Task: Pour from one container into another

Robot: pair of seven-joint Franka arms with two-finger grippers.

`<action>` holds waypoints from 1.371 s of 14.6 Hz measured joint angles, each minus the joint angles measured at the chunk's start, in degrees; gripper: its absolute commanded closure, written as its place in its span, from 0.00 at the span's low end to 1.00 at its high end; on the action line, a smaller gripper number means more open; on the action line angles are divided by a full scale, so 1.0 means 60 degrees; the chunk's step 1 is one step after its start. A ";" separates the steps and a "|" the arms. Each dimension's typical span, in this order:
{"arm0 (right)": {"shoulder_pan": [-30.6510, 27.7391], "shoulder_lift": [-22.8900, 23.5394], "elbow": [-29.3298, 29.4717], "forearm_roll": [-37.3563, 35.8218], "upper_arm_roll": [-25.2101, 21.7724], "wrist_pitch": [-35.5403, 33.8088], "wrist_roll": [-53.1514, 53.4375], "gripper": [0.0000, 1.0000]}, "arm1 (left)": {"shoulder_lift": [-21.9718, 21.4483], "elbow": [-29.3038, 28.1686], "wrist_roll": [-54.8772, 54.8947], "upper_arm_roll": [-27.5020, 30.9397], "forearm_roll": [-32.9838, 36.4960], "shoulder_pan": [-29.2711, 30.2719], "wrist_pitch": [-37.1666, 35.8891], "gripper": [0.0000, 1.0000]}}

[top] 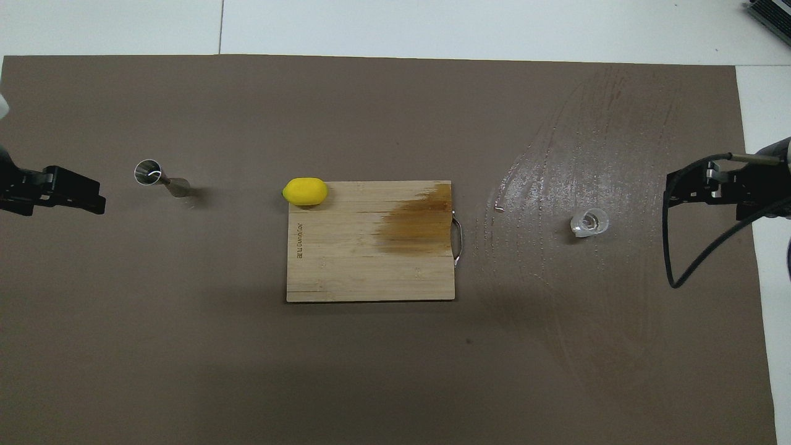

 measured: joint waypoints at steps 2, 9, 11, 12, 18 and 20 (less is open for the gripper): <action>0.0000 0.0000 0.0000 0.0000 0.0000 0.0000 0.0000 0.00 | -0.0033 0.0000 0.0003 -0.0004 0.0000 0.0000 0.0000 0.00; 0.0000 0.0000 0.0000 0.0000 0.0000 0.0000 0.0000 0.00 | -0.0102 -0.0012 0.0004 -0.0010 0.0000 0.0000 -0.0001 0.00; 0.0000 0.0000 0.0000 0.0000 0.0000 0.0000 0.0000 0.00 | -0.0103 -0.0021 0.0003 -0.0037 0.0000 -0.0016 -0.0015 0.00; 0.0000 0.0000 0.0000 0.0000 0.0000 0.0000 0.0000 0.00 | -0.0106 -0.0035 0.0003 -0.0060 0.0000 -0.0023 -0.0025 0.00; 0.0000 0.0000 0.0000 0.0000 0.0000 -0.0001 0.0000 0.00 | -0.0142 -0.0757 -0.0021 0.0029 -0.0167 0.0259 0.0013 0.00; 0.0000 0.0000 0.0000 0.0000 0.0000 -0.0001 0.0000 0.00 | -0.0089 -0.1191 -0.0158 0.0071 -0.0606 0.0678 0.0039 0.00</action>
